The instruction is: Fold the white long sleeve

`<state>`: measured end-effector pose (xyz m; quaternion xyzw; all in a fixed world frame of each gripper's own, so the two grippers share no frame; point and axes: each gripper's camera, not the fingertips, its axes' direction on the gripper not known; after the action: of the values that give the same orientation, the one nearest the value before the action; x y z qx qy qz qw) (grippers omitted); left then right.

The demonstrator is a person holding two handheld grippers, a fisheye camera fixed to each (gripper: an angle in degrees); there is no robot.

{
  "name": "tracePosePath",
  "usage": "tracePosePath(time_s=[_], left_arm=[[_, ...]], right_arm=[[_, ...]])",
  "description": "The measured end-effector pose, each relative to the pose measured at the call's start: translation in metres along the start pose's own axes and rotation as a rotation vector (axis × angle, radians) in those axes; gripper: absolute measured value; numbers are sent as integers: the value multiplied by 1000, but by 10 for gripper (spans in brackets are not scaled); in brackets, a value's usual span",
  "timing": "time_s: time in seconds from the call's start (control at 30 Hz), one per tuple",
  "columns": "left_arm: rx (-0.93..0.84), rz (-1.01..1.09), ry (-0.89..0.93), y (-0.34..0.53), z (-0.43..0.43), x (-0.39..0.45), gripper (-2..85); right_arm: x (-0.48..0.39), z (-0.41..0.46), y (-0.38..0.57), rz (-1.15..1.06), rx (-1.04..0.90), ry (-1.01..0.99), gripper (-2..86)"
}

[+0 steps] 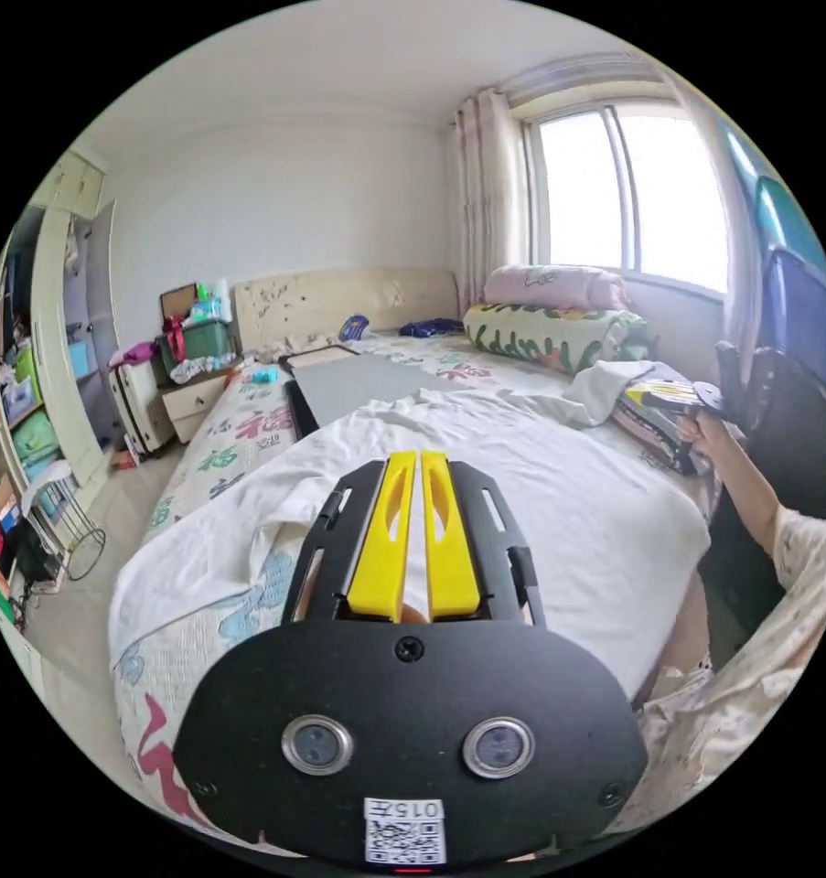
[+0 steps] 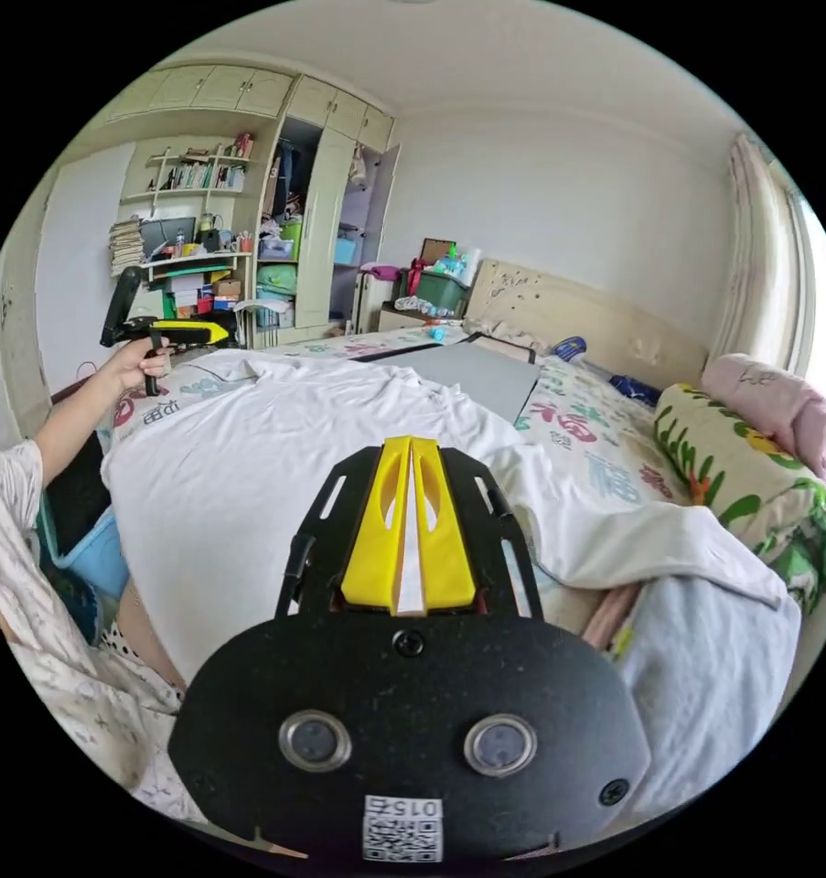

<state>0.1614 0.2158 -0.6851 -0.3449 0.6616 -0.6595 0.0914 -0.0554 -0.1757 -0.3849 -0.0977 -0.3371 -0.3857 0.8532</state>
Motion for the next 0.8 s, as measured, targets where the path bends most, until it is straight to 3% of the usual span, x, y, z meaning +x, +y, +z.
tracePosePath(time_s=[0.1, 0.2, 0.27, 0.4, 0.47, 0.53, 0.8], left_arm=[[-116, -94, -15, -72, 114, -35, -3], [-219, -89, -133, -121, 218, -47, -4], [-324, -26, -278, -153, 294, -46, -4], [-401, 84, -367, -200, 378, -43, -3], [-448, 111, -388, -223, 430, -50, -3], [-505, 131, -409, -233, 469, -56, -4], [-468, 166, -482, -278, 536, -98, -4]], right_arm=[[20, 109, -72, 89, -100, -48, -10], [26, 204, -129, 117, -180, 35, -10], [28, 270, -164, 122, -255, 143, -10], [23, 352, -208, 68, -334, 253, -10], [23, 414, -232, 57, -535, 313, -10], [21, 431, -253, 58, -541, 351, -10], [-11, 473, -314, -80, -572, 589, -9]])
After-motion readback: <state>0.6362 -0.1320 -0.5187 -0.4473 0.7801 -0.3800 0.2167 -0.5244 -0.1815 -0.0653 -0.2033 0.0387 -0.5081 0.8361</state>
